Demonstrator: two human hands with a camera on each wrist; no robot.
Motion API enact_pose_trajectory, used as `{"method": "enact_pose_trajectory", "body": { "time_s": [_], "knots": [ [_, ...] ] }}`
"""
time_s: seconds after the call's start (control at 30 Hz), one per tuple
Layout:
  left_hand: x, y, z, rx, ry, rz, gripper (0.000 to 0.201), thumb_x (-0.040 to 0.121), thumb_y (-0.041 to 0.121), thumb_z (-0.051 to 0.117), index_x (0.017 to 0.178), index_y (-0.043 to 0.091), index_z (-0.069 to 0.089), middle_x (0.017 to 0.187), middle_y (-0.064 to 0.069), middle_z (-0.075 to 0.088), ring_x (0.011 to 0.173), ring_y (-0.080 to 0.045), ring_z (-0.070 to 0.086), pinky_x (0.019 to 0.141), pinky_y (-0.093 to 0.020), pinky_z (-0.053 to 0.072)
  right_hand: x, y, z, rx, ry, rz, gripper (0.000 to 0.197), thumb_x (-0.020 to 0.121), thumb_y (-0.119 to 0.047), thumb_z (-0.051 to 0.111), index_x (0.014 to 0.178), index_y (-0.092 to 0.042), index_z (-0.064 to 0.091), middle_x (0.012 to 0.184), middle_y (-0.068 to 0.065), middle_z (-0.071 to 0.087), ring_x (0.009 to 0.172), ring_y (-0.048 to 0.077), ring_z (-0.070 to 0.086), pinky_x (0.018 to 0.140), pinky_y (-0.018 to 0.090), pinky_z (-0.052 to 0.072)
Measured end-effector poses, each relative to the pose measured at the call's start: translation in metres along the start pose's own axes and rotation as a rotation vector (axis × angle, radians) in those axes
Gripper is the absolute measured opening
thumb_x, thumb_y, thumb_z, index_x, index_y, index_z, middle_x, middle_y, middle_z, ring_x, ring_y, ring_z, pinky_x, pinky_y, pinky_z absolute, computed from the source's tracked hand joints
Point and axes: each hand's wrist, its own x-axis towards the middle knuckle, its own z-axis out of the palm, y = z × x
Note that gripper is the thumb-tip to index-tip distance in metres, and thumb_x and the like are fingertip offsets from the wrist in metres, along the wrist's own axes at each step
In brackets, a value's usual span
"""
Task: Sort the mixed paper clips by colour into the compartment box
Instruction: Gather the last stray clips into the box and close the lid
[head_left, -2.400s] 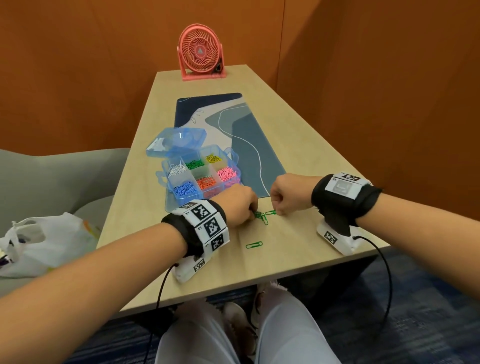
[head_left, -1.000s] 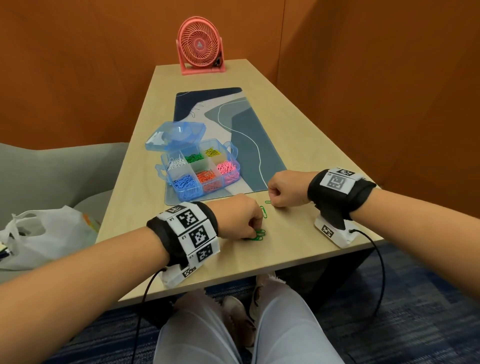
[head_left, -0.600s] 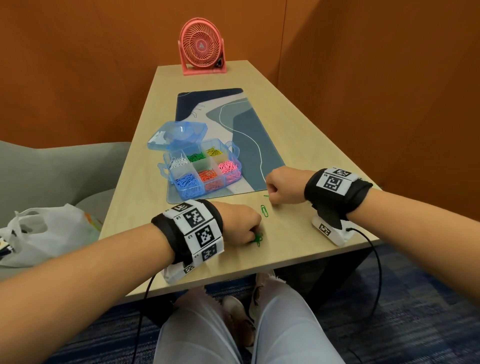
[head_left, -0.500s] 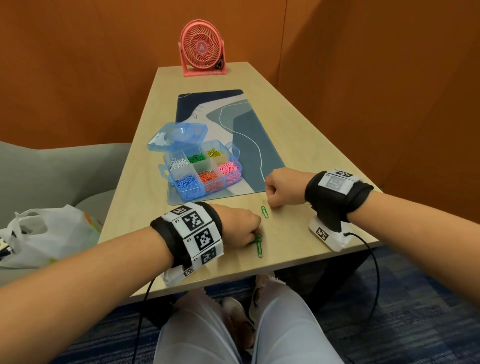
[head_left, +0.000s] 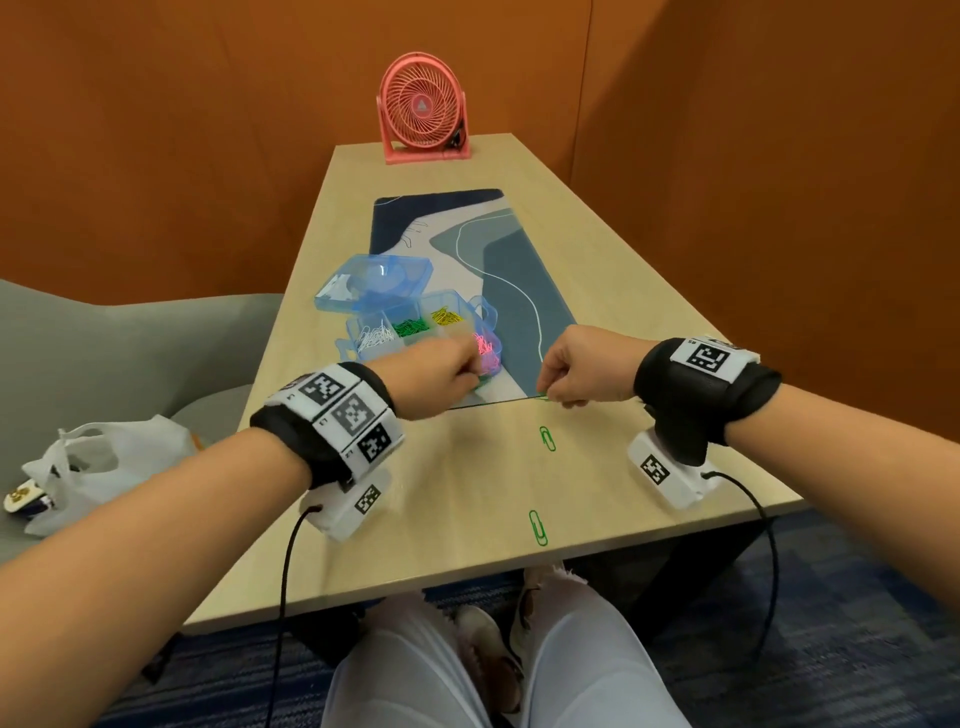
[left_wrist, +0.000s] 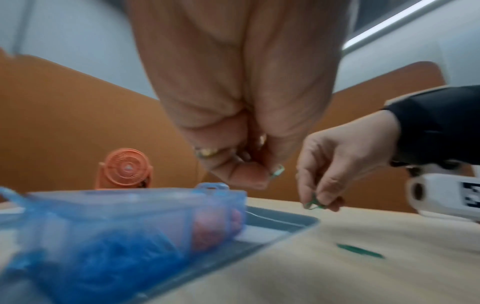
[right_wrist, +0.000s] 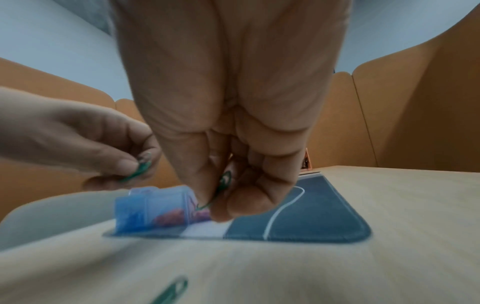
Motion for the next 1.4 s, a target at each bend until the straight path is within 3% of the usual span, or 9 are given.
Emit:
{"method": "enact_pose_trajectory", "body": {
  "time_s": [0.1, 0.23, 0.47, 0.6, 0.87, 0.97, 1.1, 1.27, 1.4],
  "knots": [
    [0.012, -0.026, -0.009, -0.078, 0.223, -0.158, 0.013, 0.094, 0.01, 0.043, 0.098, 0.006, 0.055, 0.093, -0.01, 0.06, 0.081, -0.023, 0.052, 0.067, -0.026, 0.037, 0.013, -0.011, -0.01, 0.007, 0.124, -0.047, 0.021, 0.087, -0.009, 0.056, 0.097, -0.01, 0.074, 0.087, 0.001, 0.071, 0.071, 0.011, 0.06, 0.07, 0.02, 0.049],
    [0.029, -0.052, -0.017, -0.086, 0.334, -0.339, 0.02, 0.096, 0.009, 0.042, 0.104, 0.002, 0.058, 0.102, -0.017, 0.063, 0.093, -0.032, 0.058, 0.075, -0.034, 0.045, 0.044, -0.028, -0.016, 0.098, 0.211, -0.066, 0.019, 0.088, -0.007, 0.055, 0.094, -0.009, 0.073, 0.065, -0.011, 0.059, 0.056, 0.001, 0.052, 0.055, 0.012, 0.041],
    [0.057, -0.088, -0.015, -0.05, 0.344, -0.44, 0.02, 0.092, 0.008, 0.048, 0.105, 0.01, 0.065, 0.108, -0.014, 0.064, 0.099, -0.029, 0.06, 0.084, -0.035, 0.048, 0.105, -0.056, -0.015, 0.188, 0.279, -0.06, 0.008, 0.084, -0.009, 0.067, 0.09, -0.014, 0.067, 0.092, 0.003, 0.066, 0.081, 0.015, 0.06, 0.07, 0.023, 0.046],
    [0.067, -0.094, -0.014, -0.072, 0.298, -0.431, 0.018, 0.089, 0.012, 0.06, 0.106, 0.01, 0.067, 0.108, -0.013, 0.065, 0.099, -0.028, 0.061, 0.088, -0.035, 0.049, 0.132, -0.074, -0.016, 0.144, 0.294, -0.056, 0.01, 0.084, -0.008, 0.066, 0.094, -0.009, 0.067, 0.089, 0.001, 0.06, 0.084, 0.016, 0.057, 0.073, 0.024, 0.043],
    [0.061, -0.104, -0.014, -0.116, 0.274, -0.383, 0.025, 0.089, 0.008, 0.059, 0.114, 0.009, 0.064, 0.113, -0.009, 0.065, 0.105, -0.022, 0.059, 0.081, -0.022, 0.041, 0.146, -0.08, -0.019, 0.18, 0.19, -0.051, 0.013, 0.088, 0.001, 0.056, 0.092, -0.008, 0.065, 0.077, 0.011, 0.068, 0.064, 0.02, 0.065, 0.08, 0.037, 0.058],
    [0.05, -0.097, -0.018, -0.121, 0.293, -0.342, 0.024, 0.087, 0.015, 0.063, 0.111, 0.011, 0.063, 0.106, -0.005, 0.065, 0.098, -0.019, 0.058, 0.081, -0.023, 0.042, 0.127, -0.072, -0.026, 0.149, 0.196, -0.073, 0.015, 0.086, 0.003, 0.057, 0.091, -0.009, 0.066, 0.079, 0.01, 0.068, 0.073, 0.023, 0.068, 0.078, 0.038, 0.059],
    [0.022, -0.063, -0.021, -0.096, 0.242, -0.084, 0.01, 0.083, 0.022, 0.068, 0.091, 0.015, 0.065, 0.086, 0.002, 0.063, 0.082, -0.015, 0.058, 0.07, -0.023, 0.042, 0.078, -0.052, -0.029, 0.026, 0.114, -0.142, 0.01, 0.083, -0.007, 0.066, 0.09, -0.011, 0.071, 0.076, -0.002, 0.067, 0.064, 0.007, 0.06, 0.054, 0.007, 0.047],
    [-0.007, -0.007, -0.001, -0.06, -0.108, 0.232, 0.008, 0.083, 0.025, 0.068, 0.089, 0.02, 0.069, 0.08, 0.009, 0.063, 0.066, -0.001, 0.052, 0.07, -0.018, 0.042, 0.033, -0.023, -0.005, -0.124, -0.131, -0.065, 0.013, 0.077, -0.011, 0.073, 0.082, -0.023, 0.07, 0.075, -0.002, 0.065, 0.063, 0.012, 0.054, 0.059, 0.021, 0.045],
    [-0.018, 0.025, 0.027, -0.034, -0.276, 0.373, 0.016, 0.084, 0.028, 0.068, 0.097, 0.02, 0.071, 0.089, 0.005, 0.066, 0.07, -0.003, 0.051, 0.07, -0.016, 0.042, 0.013, -0.012, 0.008, -0.185, -0.251, -0.061, 0.02, 0.076, -0.008, 0.073, 0.087, -0.025, 0.071, 0.068, -0.01, 0.06, 0.064, 0.014, 0.055, 0.063, 0.024, 0.047]
  ]
}}
